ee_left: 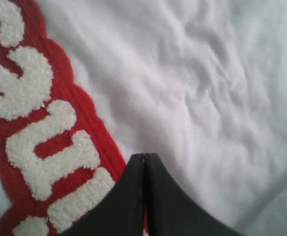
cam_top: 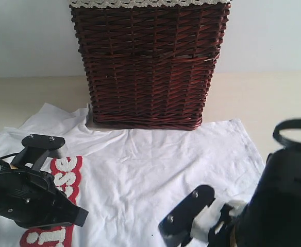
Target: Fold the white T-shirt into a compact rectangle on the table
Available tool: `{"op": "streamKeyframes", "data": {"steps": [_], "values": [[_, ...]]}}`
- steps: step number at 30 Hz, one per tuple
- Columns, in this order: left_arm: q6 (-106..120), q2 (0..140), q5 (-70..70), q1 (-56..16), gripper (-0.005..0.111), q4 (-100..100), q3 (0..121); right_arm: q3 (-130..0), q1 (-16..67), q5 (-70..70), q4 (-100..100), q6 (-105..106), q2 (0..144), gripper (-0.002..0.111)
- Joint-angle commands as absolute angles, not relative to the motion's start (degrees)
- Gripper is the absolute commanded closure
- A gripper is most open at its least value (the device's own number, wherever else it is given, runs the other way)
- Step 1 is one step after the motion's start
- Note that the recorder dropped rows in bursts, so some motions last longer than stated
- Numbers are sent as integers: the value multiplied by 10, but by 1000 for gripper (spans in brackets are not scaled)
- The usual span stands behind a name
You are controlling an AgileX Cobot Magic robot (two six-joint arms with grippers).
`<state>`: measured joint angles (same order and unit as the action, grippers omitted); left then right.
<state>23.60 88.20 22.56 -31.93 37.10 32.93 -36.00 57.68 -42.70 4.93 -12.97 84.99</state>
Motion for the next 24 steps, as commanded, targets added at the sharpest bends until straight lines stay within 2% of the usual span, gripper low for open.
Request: {"op": "streamKeyframes", "data": {"steps": [1,6,10,15,18,24], "values": [[235,877,228,-320,107,368,327,-348,644,-412,56,-140,848,108],[236,877,232,-320,107,368,327,-346,650,-403,5,-183,852,108],[236,877,233,-320,107,368,327,-346,650,-406,-237,-386,881,108],[236,877,226,-320,107,367,327,-348,645,-400,-332,-467,929,108],[234,877,226,-316,107,357,330,-378,563,-381,-295,-415,967,108],[183,924,250,-219,107,317,358,-382,451,-311,-238,-327,930,108]]}}
